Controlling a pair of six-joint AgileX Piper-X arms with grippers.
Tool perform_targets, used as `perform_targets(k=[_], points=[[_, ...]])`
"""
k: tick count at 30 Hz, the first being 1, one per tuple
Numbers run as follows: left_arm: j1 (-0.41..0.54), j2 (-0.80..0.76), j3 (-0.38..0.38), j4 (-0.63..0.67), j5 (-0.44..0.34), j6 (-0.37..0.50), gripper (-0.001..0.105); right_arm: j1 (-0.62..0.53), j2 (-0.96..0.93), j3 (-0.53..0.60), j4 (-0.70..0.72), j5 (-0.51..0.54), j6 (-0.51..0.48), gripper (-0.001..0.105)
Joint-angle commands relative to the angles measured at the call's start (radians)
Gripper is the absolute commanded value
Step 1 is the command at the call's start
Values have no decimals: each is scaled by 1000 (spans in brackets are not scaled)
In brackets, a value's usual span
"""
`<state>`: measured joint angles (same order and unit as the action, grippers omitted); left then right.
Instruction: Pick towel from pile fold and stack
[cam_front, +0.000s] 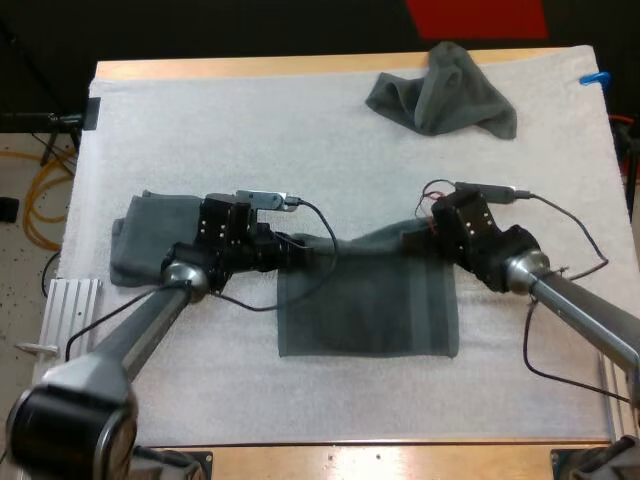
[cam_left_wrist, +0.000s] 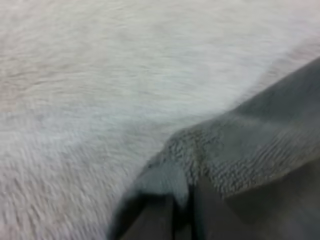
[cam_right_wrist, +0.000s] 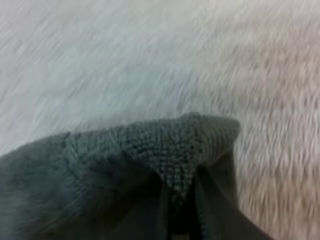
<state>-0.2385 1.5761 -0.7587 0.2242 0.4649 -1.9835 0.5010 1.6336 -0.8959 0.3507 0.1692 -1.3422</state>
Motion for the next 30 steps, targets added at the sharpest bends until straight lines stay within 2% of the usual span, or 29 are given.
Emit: perform_targets(k=[1,5,7,10,12,13,15,16,17,20,23,25,28,30], points=[[8,8,-8,-53,28,-1,0,-12,9,-7,-51,-5,-9,0],[39,47,-8,-116,51,-14,1,-33,39,-7,-107,-18,-9,0],[48,47,-9,-129,51,-14,6,-42,40,-12,-115,-29,-9,2],[62,47,-24,-134,67,-14,25,-62,40,-30,-132,-125,-9,24],[65,47,-50,-133,104,-16,44,-80,40,-55,-144,-167,-9,44],[68,47,-60,-133,129,-16,49,-84,40,-66,-144,-174,-9,50],[68,42,-106,-124,244,-16,61,-97,33,-114,-126,-183,-16,63],[68,40,-117,-117,275,-16,62,-98,30,-129,-112,-187,-29,64],[68,30,-140,-93,295,-16,62,-99,18,-158,-82,-198,-51,64],[68,-24,-181,-23,269,2,61,-94,-23,-215,-7,-223,-130,61],[68,-114,-184,27,200,64,61,-82,-81,-258,66,-235,-215,51],[68,-177,-184,83,169,115,61,-75,-114,-274,120,-243,-238,44],[68,-292,-184,203,130,176,61,-51,-159,-293,215,-285,-247,24],[68,-370,-184,311,96,214,62,-19,-180,-293,267,-324,-268,3]])
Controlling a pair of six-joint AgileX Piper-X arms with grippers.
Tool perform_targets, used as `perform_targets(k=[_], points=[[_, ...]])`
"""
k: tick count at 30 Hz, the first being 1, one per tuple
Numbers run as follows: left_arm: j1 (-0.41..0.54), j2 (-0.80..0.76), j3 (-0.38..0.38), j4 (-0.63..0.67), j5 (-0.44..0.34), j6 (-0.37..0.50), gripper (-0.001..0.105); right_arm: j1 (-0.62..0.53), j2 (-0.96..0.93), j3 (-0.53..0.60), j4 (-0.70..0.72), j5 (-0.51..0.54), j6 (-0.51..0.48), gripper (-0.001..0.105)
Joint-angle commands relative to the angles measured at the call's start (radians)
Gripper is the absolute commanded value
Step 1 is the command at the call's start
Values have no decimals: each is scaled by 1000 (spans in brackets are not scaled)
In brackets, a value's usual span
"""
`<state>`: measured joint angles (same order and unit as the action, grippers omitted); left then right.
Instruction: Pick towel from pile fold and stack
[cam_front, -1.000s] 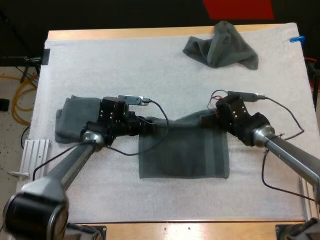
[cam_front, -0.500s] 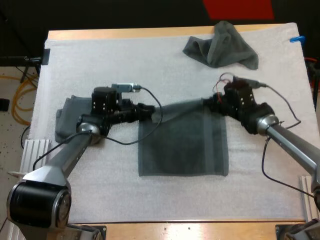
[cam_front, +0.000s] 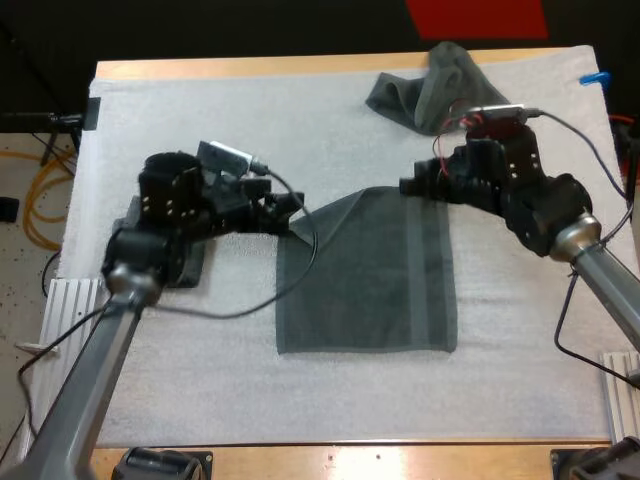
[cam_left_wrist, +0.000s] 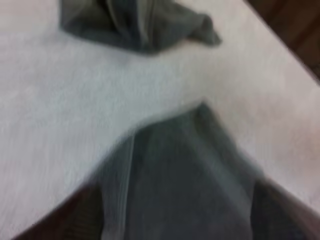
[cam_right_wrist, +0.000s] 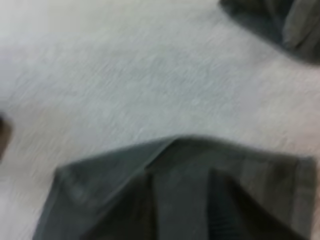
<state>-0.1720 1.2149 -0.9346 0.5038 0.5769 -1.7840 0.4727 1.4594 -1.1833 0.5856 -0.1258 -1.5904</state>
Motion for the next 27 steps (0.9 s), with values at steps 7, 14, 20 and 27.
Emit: perform_targets(k=[7,14,20,27], points=[[1,-199,-8,326,-105,83,73,148,10,-12,117,-44,-68,0],[1,-364,-8,532,-185,85,73,182,172,-148,279,-63,-74,0],[1,-458,-8,600,-191,80,73,182,391,-365,416,-117,-97,0],[1,-516,-8,659,-206,80,73,182,624,-555,535,-122,-97,0]])
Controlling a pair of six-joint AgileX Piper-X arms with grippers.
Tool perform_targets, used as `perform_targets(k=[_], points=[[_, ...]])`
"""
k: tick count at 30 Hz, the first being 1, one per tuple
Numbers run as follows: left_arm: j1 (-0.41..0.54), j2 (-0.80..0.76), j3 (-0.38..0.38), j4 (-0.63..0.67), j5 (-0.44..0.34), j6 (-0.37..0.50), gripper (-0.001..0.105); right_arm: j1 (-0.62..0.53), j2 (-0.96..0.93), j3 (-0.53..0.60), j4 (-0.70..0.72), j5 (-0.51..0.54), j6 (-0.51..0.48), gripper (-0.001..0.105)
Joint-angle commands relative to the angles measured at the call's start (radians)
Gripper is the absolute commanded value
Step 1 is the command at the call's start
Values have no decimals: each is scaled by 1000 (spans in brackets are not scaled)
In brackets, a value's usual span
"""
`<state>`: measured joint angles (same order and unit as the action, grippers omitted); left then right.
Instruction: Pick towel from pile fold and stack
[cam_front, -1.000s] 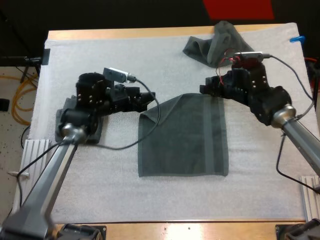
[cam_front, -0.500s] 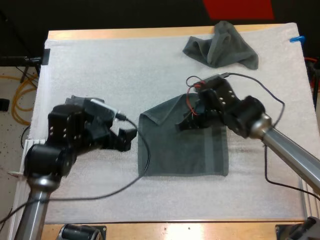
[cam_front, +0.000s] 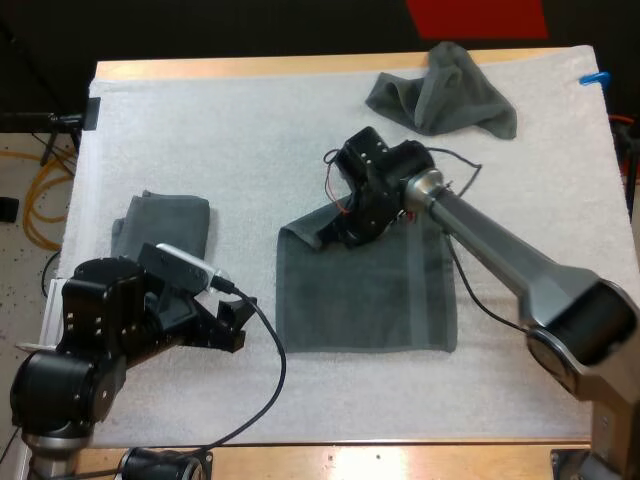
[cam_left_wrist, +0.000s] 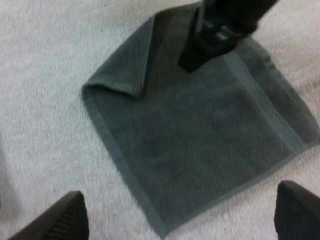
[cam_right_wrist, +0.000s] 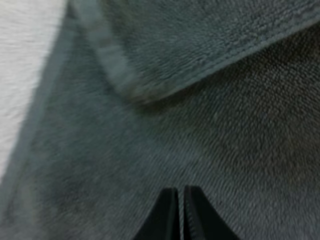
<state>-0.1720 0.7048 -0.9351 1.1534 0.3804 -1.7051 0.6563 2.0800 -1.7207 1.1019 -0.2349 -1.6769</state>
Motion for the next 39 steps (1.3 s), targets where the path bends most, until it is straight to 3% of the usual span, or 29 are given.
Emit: perform_targets(k=[1,25,31,35,39], points=[[1,-10,-7,15,-10,1,73,-2,13,-26,20,-13,-6,0],[1,-26,-7,46,-10,1,73,15,272,-213,-55,-17,103,0],[1,-26,-7,46,-10,1,73,16,303,-253,-184,-1,134,0],[1,-26,-7,46,-10,1,73,7,303,-326,-342,6,145,0],[1,-26,-7,46,-10,1,73,-1,279,-439,-382,122,245,0]])
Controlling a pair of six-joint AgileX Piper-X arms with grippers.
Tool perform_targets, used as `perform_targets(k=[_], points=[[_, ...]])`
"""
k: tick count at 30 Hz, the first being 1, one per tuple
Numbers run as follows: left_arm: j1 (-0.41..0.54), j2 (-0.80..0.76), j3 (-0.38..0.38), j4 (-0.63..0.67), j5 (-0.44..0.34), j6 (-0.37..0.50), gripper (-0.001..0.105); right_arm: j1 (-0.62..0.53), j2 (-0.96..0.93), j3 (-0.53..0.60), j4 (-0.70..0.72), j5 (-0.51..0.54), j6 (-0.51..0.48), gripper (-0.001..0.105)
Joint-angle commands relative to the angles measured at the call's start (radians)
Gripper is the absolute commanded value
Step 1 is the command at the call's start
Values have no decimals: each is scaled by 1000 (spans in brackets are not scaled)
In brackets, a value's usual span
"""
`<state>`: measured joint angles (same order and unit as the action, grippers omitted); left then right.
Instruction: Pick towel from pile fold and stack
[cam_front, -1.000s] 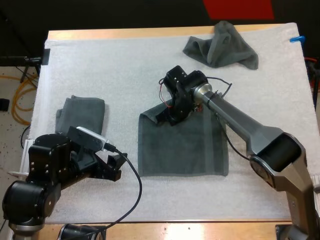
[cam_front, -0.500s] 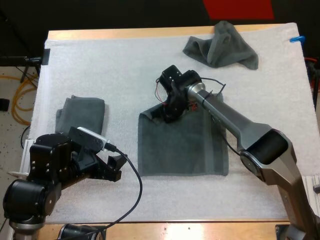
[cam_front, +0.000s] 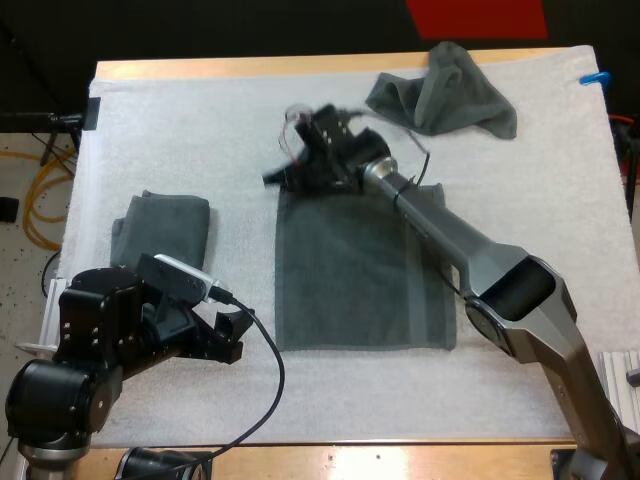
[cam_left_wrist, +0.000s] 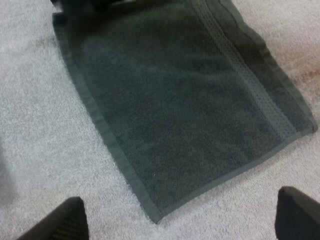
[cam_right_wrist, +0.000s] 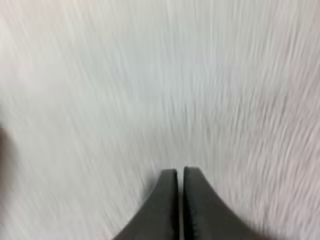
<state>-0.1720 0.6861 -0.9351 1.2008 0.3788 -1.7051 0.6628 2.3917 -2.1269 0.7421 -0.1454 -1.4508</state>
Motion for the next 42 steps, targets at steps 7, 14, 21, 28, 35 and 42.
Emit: perform_targets(k=[7,14,21,28,35,42], points=[[1,-7,-7,-19,-8,1,73,-35,-133,-91,164,70,-17,27],[1,-7,-7,-41,-8,1,73,-67,-272,-91,441,60,-184,82],[1,-7,-7,-44,-8,1,73,-115,-428,-20,520,92,-184,76],[1,-7,-7,-44,-8,1,73,-201,-630,180,526,105,-192,76],[1,-7,-7,-47,-8,-3,73,-305,-890,505,486,139,-192,76],[1,-7,-7,-47,-8,-3,73,-363,-1204,894,408,145,-114,76]])
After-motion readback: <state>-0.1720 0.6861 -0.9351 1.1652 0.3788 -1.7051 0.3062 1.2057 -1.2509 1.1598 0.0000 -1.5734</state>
